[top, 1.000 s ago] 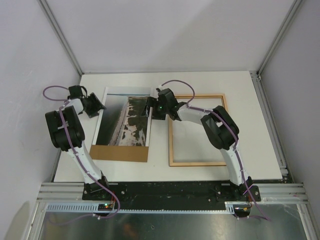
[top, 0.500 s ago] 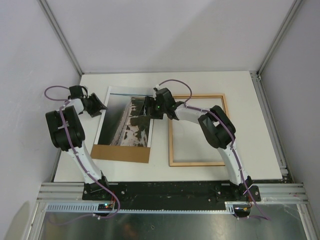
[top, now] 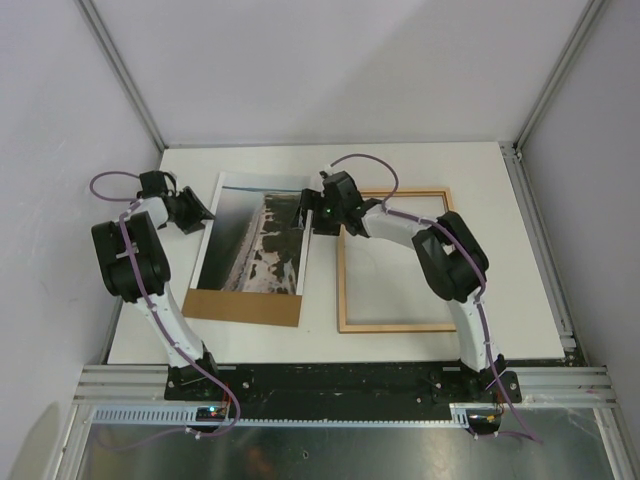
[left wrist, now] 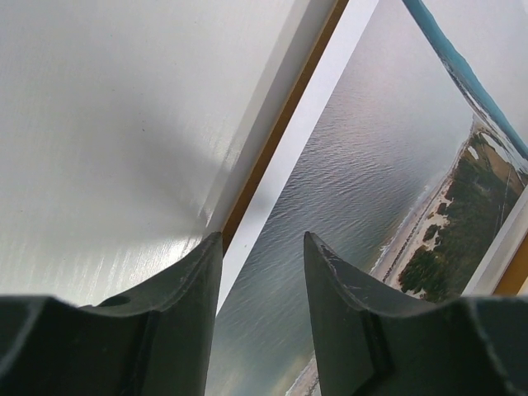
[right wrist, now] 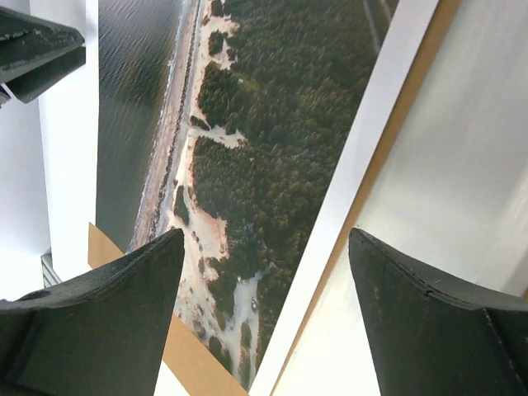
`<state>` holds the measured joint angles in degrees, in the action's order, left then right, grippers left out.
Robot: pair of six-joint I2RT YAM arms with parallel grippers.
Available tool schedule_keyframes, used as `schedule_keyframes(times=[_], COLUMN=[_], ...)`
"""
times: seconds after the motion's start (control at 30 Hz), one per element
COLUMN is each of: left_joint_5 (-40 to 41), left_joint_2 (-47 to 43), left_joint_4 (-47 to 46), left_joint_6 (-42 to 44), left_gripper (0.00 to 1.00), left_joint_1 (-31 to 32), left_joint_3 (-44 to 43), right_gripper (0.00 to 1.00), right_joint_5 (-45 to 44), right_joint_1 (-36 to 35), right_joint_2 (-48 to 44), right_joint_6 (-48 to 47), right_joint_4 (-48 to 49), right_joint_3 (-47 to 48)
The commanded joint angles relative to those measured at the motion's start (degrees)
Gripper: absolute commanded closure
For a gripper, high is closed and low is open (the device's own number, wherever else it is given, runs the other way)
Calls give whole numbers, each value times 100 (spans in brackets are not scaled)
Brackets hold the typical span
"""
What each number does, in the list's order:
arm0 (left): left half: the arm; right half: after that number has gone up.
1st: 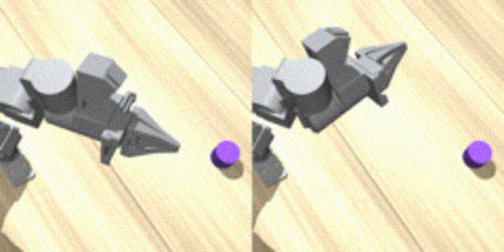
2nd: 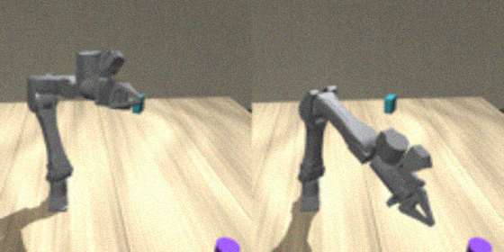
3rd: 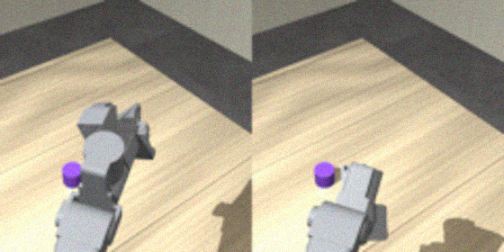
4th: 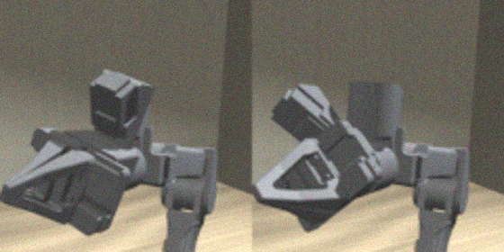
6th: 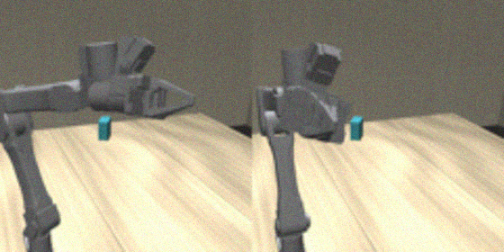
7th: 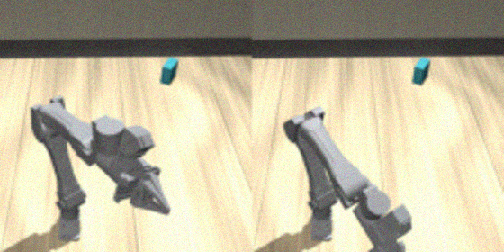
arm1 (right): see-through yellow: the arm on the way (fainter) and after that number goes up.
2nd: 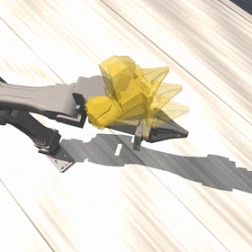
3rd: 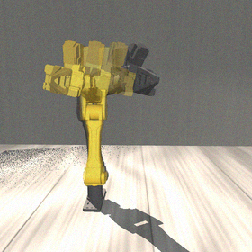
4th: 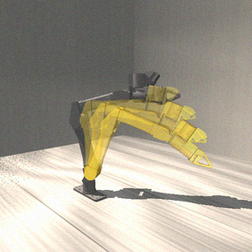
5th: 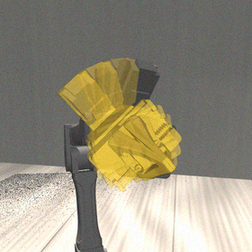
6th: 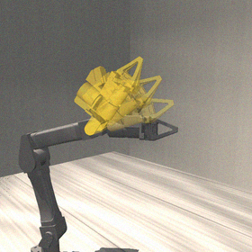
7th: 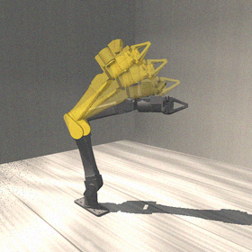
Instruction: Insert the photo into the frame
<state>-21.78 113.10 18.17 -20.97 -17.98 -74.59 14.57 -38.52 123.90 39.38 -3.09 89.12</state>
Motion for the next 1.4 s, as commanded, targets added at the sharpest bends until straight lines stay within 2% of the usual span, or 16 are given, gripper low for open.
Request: schedule_keyframes(times=[0.0, 0.57, 0.83, 1.07, 1.37], left_joint_5=[-163, -341, -378, -146, 147], left_joint_2=[-373, -462, -371, -182, -9], left_joint_4=[11, 6, 11, 11, 36], left_joint_6=[-13, 31, 41, 21, -25], left_gripper=[52, 59, 63, 65, 66], left_joint_1=[48, 155, 203, 211, 206], left_joint_3=[59, 50, 71, 100, 173], right_gripper=[15, 13, 14, 15, 24], right_joint_5=[-196, 205, 397, 662, 1001], right_joint_1=[113, 76, 78, 230, 364], right_joint_2=[-258, 605, 472, 99, -351], right_joint_6=[-87, 43, 151, 464, 826], right_joint_4=[-100, 11, 393, 997, 1500], right_joint_3=[-99, 402, 227, -334, -740])
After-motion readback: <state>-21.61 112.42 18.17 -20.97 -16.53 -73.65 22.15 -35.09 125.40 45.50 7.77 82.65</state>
